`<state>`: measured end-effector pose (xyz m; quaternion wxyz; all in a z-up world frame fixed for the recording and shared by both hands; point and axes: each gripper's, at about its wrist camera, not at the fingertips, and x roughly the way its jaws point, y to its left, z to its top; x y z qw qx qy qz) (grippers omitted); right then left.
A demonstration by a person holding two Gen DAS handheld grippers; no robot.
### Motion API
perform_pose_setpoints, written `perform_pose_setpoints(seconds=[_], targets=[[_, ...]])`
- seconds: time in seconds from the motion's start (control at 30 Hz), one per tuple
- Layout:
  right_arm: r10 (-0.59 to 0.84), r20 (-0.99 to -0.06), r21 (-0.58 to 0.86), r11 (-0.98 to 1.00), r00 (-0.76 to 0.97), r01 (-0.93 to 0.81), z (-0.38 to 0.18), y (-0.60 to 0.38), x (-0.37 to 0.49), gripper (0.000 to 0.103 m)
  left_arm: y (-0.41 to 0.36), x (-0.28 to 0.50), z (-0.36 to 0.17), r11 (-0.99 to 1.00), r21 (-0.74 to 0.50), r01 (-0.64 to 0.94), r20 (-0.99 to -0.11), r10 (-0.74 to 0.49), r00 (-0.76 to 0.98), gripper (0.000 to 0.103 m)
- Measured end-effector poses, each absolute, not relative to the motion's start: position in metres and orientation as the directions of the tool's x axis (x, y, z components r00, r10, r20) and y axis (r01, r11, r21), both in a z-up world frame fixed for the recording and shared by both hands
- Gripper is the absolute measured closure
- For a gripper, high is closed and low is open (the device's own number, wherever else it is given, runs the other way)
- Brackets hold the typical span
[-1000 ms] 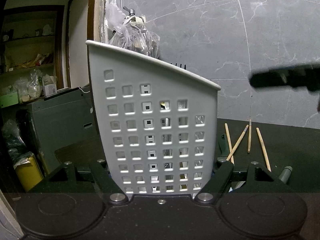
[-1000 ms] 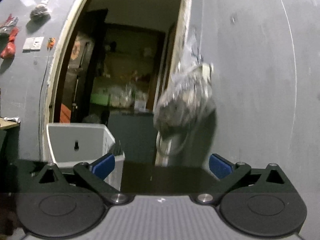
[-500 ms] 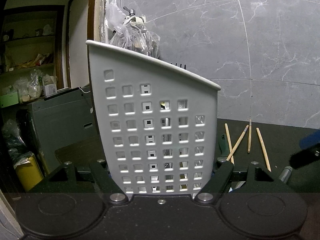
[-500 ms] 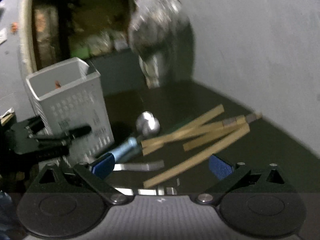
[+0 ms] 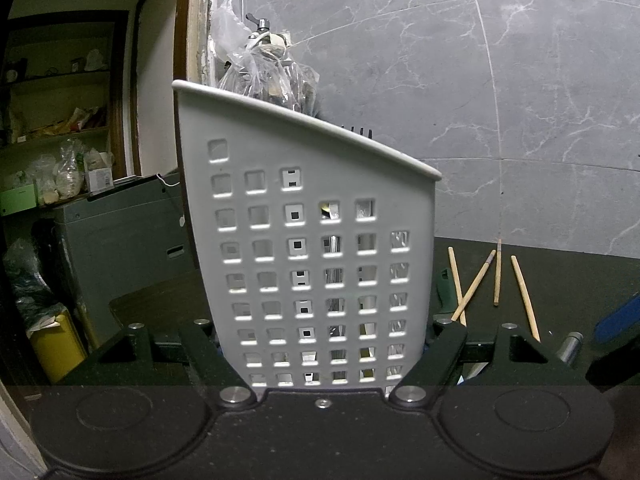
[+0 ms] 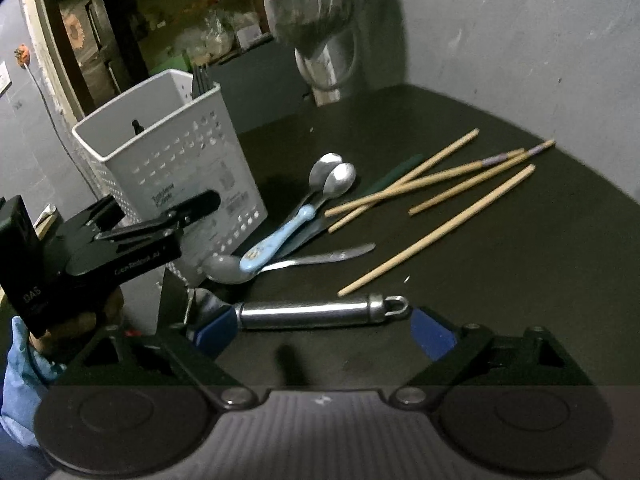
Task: Organize utensils
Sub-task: 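Close the right gripper around the dark metal flask's body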
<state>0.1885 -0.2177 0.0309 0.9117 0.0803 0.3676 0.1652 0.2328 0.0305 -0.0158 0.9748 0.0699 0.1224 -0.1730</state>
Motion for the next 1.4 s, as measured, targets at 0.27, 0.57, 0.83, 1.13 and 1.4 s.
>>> perform_pose_setpoints(seconds=[0.27, 0.57, 0.83, 1.13, 1.4], targets=[[0.384, -0.665, 0.296, 0.923, 0.64, -0.246, 0.021, -0.21, 0.208, 0.006, 0.031, 0.234, -0.016, 0.928, 0.095, 0.359, -0.265, -0.324, 0.908, 0.026], [0.346, -0.647, 0.266, 0.938, 0.68, -0.225, 0.017, -0.203, 0.233, 0.006, 0.032, 0.234, -0.016, 0.926, 0.099, 0.364, -0.267, -0.327, 0.906, 0.026], [0.3, -0.641, 0.187, 0.954, 0.706, -0.236, 0.014, -0.191, 0.23, 0.01, 0.031, 0.233, -0.016, 0.926, 0.101, 0.363, -0.266, -0.327, 0.907, 0.026], [0.323, -0.621, 0.142, 0.942, 0.714, -0.303, 0.011, -0.188, 0.217, 0.016, 0.032, 0.233, -0.016, 0.927, 0.098, 0.363, -0.267, -0.327, 0.906, 0.026], [0.344, -0.61, 0.1, 0.927, 0.714, -0.362, 0.01, -0.197, 0.209, 0.025, 0.032, 0.233, -0.016, 0.926, 0.098, 0.363, -0.267, -0.327, 0.906, 0.026]])
